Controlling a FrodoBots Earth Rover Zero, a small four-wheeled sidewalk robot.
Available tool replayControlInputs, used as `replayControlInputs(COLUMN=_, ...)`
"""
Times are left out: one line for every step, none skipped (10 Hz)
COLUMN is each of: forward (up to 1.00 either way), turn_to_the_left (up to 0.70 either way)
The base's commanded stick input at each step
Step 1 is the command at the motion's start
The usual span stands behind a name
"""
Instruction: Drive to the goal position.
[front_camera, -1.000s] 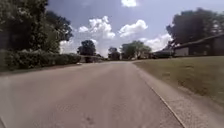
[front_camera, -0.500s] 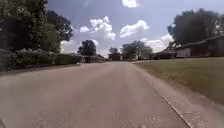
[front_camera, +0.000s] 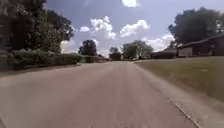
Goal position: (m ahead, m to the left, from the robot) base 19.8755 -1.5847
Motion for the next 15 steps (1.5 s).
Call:
replayControlInputs(forward=0.7, turn_to_the_left=-0.12)
replayControlInputs(forward=0.7, turn_to_the_left=0.0)
replayControlInputs(forward=0.7, turn_to_the_left=0.0)
replayControlInputs(forward=0.7, turn_to_the_left=0.0)
replayControlInputs(forward=0.7, turn_to_the_left=0.0)
replayControlInputs(forward=0.7, turn_to_the_left=0.0)
replayControlInputs(forward=0.7, turn_to_the_left=0.0)
replayControlInputs(forward=0.7, turn_to_the_left=0.0)
replayControlInputs(forward=0.7, turn_to_the_left=0.0)
replayControlInputs(forward=0.7, turn_to_the_left=0.0)
replayControlInputs(forward=0.7, turn_to_the_left=0.0)
replayControlInputs(forward=0.7, turn_to_the_left=0.0)
replayControlInputs(forward=0.7, turn_to_the_left=0.0)
replayControlInputs(forward=0.7, turn_to_the_left=0.0)
replayControlInputs(forward=0.7, turn_to_the_left=0.0)
